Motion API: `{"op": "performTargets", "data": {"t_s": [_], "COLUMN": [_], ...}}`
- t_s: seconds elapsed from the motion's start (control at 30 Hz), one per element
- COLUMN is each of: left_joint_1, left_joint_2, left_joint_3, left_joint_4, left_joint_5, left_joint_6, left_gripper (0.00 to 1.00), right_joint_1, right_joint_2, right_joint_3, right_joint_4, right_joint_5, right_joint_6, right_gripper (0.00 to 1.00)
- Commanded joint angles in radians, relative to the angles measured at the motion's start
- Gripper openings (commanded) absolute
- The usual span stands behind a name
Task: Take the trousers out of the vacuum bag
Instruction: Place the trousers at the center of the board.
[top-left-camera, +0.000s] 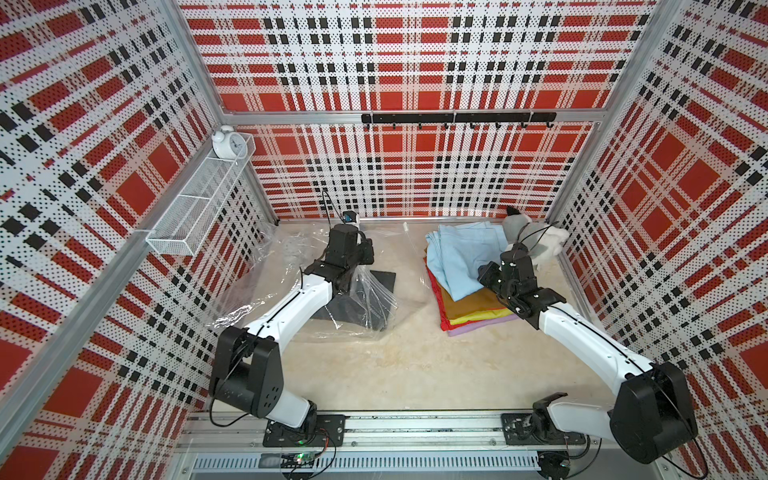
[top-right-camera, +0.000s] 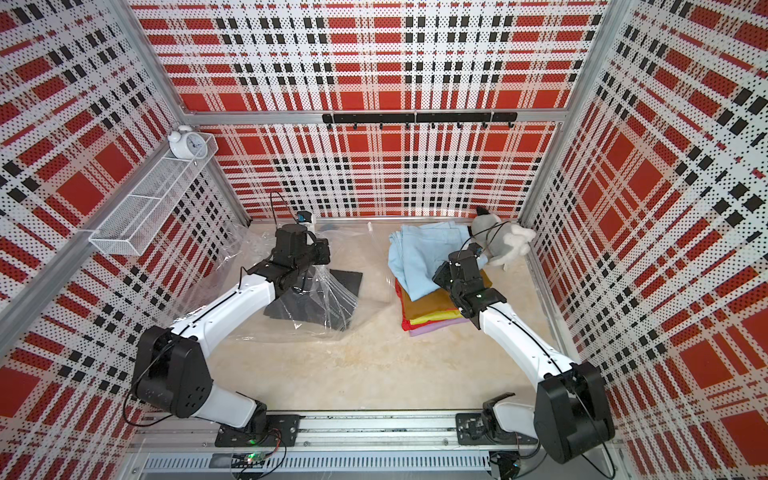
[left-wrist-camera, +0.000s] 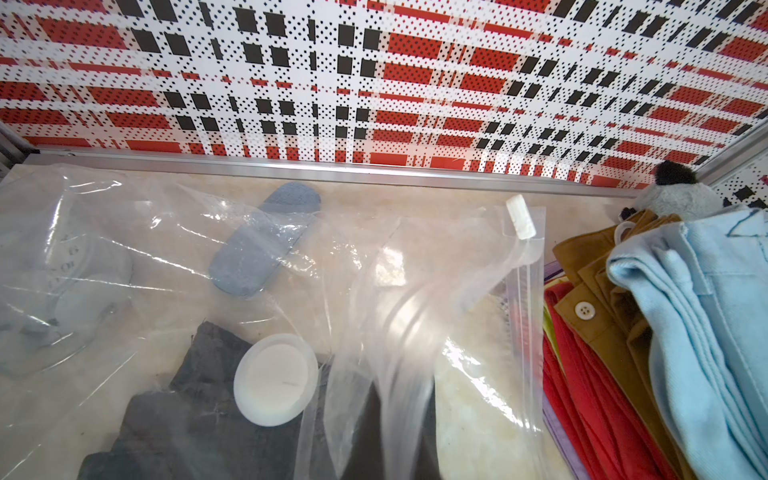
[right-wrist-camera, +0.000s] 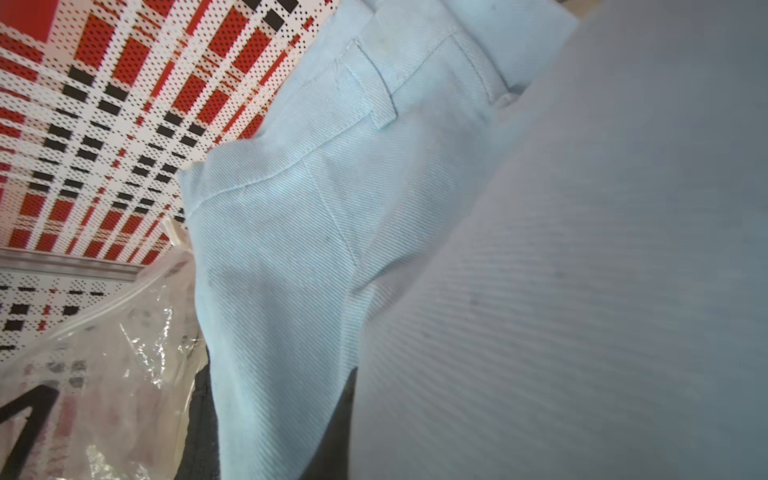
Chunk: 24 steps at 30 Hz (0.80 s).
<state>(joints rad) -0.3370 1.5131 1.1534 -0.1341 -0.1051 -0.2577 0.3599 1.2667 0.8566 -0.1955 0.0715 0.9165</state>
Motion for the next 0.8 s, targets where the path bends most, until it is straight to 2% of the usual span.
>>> {"op": "performTargets", "data": {"t_s": [0.0, 0.07, 0.17, 0.43, 0.6, 0.77], "left_joint_1": [0.007, 0.007, 0.006, 0.006, 0.006, 0.006], "left_joint_2": [0.01, 0.01, 0.009, 0.001, -0.005, -0.006], "left_joint_3": [-0.001, -0.001, -0.001, 0.002, 0.004, 0.007], "left_joint_4": [0.034, 0.034, 0.034, 0.034, 0.034, 0.034], "left_joint_5": [0.007, 0.008, 0.007, 0.014, 0.018, 0.03], "left_joint_6": [0.01, 0.009, 0.012, 0.009, 0.01, 0.007], "left_gripper": [0.0, 0.0, 0.0, 0.0, 0.0, 0.0], "right_joint_1": [0.021, 0.021, 0.021, 0.019, 0.02, 0.019], "right_joint_2": [-0.022, -0.029, -0.049, -0.186, -0.257, -0.224], "right_joint_3": [-0.035, -0.054, -0.069, -0.011, 0.063, 0.143], "right_joint_4": [-0.054, -0.063, -0.103, -0.371, -0.507, -0.464], "right_joint_5": [-0.044, -0.04, -0.019, 0.191, 0.244, 0.244], "right_joint_6": [-0.006, -0.008, -0.019, -0.1, -0.143, -0.219], "right_gripper": [0.36, 0.43, 0.47, 0.55, 0.55, 0.5]}}
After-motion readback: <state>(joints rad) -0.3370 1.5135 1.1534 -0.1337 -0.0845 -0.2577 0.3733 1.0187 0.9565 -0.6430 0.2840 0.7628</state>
